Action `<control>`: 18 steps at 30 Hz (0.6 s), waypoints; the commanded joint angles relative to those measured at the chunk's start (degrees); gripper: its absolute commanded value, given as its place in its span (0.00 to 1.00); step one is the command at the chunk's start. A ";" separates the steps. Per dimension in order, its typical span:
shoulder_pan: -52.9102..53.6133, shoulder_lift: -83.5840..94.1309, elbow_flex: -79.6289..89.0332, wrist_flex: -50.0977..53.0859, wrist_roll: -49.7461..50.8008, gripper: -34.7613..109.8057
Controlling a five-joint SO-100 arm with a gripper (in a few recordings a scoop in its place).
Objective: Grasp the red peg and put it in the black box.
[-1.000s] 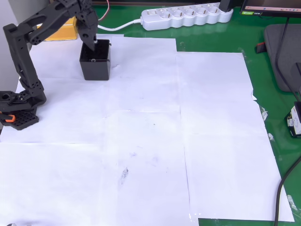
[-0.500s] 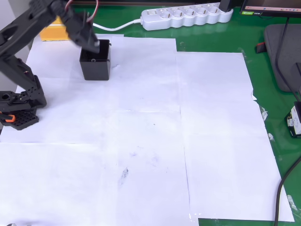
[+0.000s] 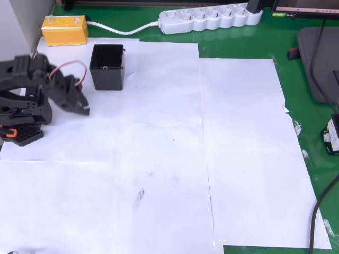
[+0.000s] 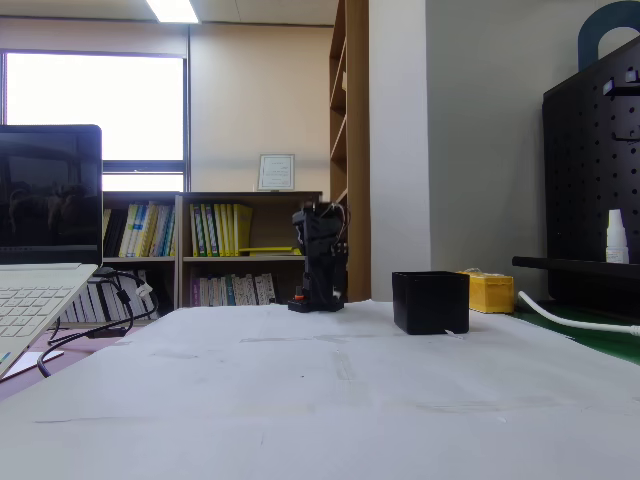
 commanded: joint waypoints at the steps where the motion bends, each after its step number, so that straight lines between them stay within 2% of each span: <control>1: 0.00 -6.33 -3.08 1.23 -2.11 0.24; 6: 1.67 -13.54 -11.78 1.14 -5.19 0.24; 12: -1.05 -19.86 -12.13 16.70 -4.75 0.24; 18: -1.32 -20.39 -12.22 16.70 -3.78 0.24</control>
